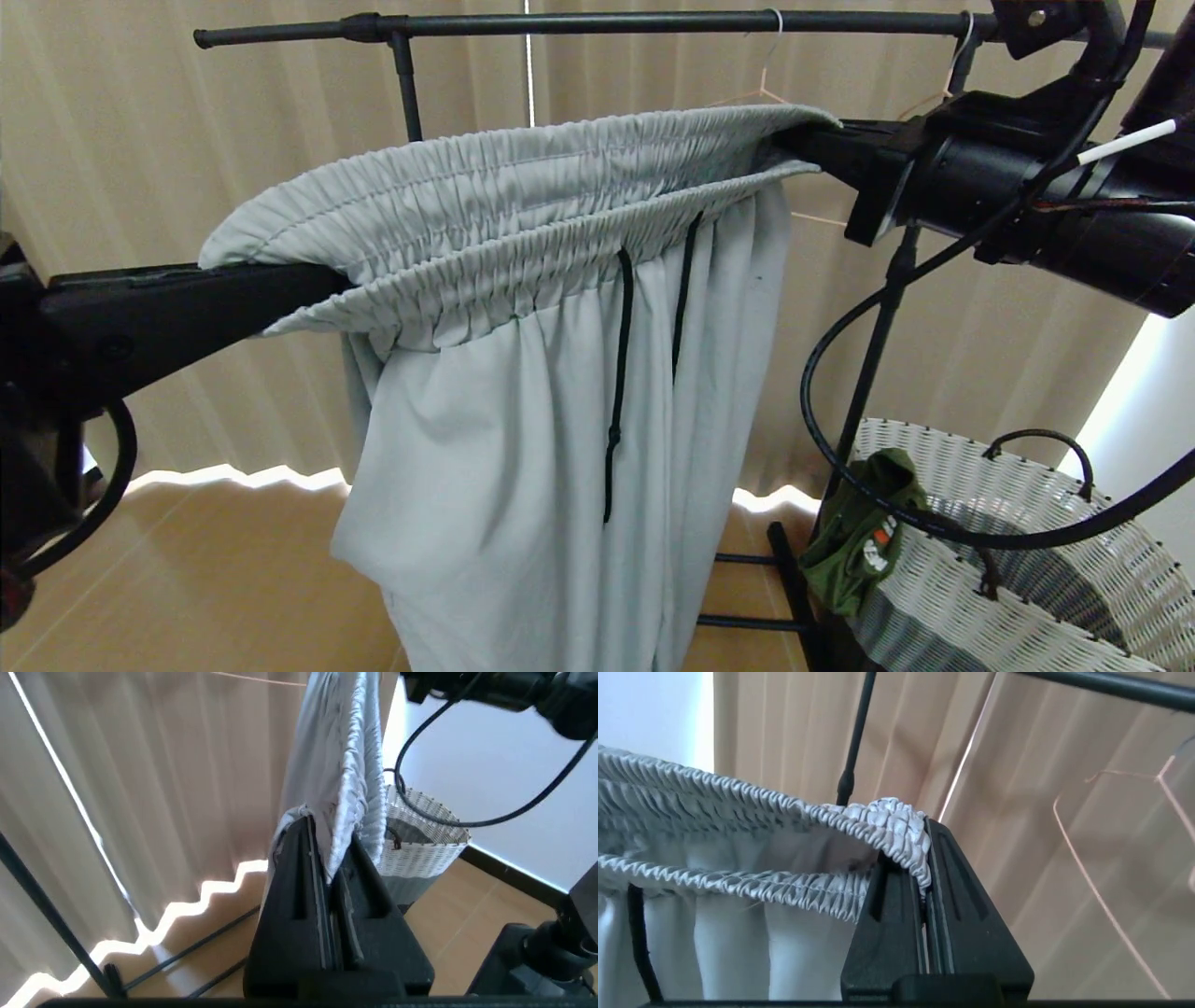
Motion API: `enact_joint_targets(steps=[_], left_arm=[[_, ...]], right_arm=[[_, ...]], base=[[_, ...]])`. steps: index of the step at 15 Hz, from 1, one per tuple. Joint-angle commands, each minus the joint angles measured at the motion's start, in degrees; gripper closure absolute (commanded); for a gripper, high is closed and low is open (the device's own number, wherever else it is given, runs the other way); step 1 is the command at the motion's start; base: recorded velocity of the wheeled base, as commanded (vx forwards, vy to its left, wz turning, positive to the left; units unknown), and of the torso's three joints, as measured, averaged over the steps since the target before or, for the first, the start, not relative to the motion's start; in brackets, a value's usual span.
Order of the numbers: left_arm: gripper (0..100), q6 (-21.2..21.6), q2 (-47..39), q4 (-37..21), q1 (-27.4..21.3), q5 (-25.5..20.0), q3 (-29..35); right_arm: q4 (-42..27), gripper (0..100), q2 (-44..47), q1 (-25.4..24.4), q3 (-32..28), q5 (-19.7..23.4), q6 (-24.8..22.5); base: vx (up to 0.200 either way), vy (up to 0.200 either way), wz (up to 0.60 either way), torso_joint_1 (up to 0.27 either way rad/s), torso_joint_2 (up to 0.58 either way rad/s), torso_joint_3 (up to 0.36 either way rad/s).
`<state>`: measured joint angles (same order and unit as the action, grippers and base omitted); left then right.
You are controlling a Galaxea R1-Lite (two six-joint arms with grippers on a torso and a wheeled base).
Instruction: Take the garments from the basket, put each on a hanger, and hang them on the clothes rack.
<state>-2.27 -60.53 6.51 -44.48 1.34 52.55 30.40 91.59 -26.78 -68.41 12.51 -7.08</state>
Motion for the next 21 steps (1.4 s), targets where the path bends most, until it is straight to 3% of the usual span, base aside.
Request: enact_joint_targets(steps=[1,5,11,16,21], left_arm=[[100,-0.02,-0.12,0.26,0.10,0.07,-0.08],[100,-0.28,-2.58,3.16,1.24,0.33,0.53],[100,-0.19,-8.38,3.25,12.40,0.68,1.94],[100,-0.11,-10.67,3.25,12.93,2.00,2.82],[100,-0.02,-11.63,3.25,12.84,3.76,2.55]], right_arm=[[0.01,100,0.35,-0.02,0.12,-0.11,-0.04],[-0.17,100,-4.66,-0.02,3.55,-0.38,-0.12],[-4.56,100,-15.74,-0.02,10.58,-0.38,-0.30],[-4.92,100,-17.23,-0.02,15.77,-0.38,-0.48],[-4.92,100,-16.53,-0.02,17.00,-0.38,-0.56]], base=[[0.000,0.000,0.00,0.000,0.00,0.000],[0.000,0.000,0.00,0.000,0.00,0.000],[0.000,0.000,0.00,0.000,0.00,0.000],[0.000,0.000,0.00,0.000,0.00,0.000],[0.000,0.000,0.00,0.000,0.00,0.000]])
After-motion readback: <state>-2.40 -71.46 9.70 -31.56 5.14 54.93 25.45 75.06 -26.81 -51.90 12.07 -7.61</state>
